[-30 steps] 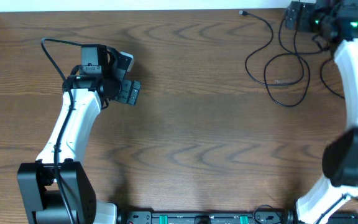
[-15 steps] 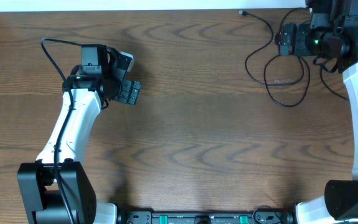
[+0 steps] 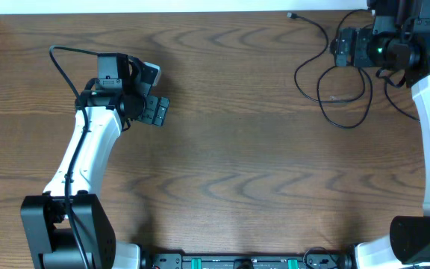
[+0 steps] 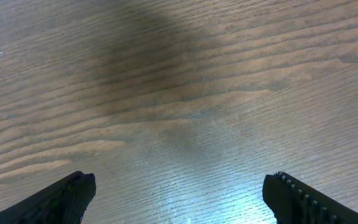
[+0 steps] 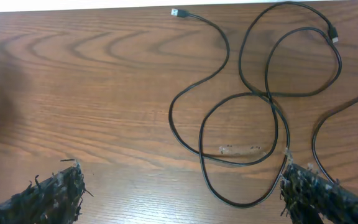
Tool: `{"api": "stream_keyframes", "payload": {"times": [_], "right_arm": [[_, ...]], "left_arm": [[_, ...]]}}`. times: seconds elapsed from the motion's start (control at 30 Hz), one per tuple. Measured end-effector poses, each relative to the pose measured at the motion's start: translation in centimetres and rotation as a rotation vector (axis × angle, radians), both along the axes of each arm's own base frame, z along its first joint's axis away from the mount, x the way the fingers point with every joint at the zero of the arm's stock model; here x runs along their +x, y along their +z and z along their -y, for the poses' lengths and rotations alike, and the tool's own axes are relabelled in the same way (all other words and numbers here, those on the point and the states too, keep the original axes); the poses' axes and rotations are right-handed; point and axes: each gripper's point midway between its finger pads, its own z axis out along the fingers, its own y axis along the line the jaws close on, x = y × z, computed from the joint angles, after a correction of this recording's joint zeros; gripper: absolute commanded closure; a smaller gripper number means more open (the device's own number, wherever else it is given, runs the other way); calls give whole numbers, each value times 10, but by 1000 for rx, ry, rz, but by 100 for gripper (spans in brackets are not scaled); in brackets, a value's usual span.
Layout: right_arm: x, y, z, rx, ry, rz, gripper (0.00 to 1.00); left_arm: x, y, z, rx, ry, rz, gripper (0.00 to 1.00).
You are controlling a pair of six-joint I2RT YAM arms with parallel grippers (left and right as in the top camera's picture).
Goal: Untangle cables
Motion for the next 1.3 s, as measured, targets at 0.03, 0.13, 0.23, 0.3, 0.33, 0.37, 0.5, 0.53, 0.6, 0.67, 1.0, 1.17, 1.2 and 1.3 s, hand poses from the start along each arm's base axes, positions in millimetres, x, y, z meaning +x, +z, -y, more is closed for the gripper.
{"api": "stream_keyframes", "payload": {"times": [0.03, 0.13, 0.23, 0.3, 0.33, 0.37, 0.5, 0.53, 0.6, 0.67, 1.0, 1.17, 1.2, 1.3], "right_arm": [[0, 0, 0, 0, 0, 0, 1], [0, 0, 0, 0, 0, 0, 1], [0, 0, 0, 0, 0, 0, 1], [0, 0, 0, 0, 0, 0, 1], [0, 0, 0, 0, 0, 0, 1], [0, 0, 0, 0, 0, 0, 1], [0, 0, 0, 0, 0, 0, 1], [0, 0, 0, 0, 0, 0, 1], [0, 0, 0, 0, 0, 0, 1], [0, 0, 0, 0, 0, 0, 1], [0, 0, 0, 0, 0, 0, 1], [0, 0, 0, 0, 0, 0, 1], [0, 0, 0, 0, 0, 0, 1], [0, 0, 0, 0, 0, 0, 1]], "left_arm": [[0, 0, 0, 0, 0, 0, 9], [0, 0, 0, 0, 0, 0, 9], [0, 0, 0, 0, 0, 0, 9], [0, 0, 0, 0, 0, 0, 9], [0, 0, 0, 0, 0, 0, 9], [0, 0, 0, 0, 0, 0, 9], [0, 0, 0, 0, 0, 0, 9], [0, 0, 0, 0, 0, 0, 9], [0, 0, -1, 3, 2, 0, 9], [0, 0, -2, 11, 6, -1, 9], [0, -1, -4, 20, 11, -1, 9], [0, -1, -4, 21, 11, -1, 8], [0, -1, -4, 21, 11, -1, 9], [-1, -1, -4, 21, 11, -7, 9]]}}
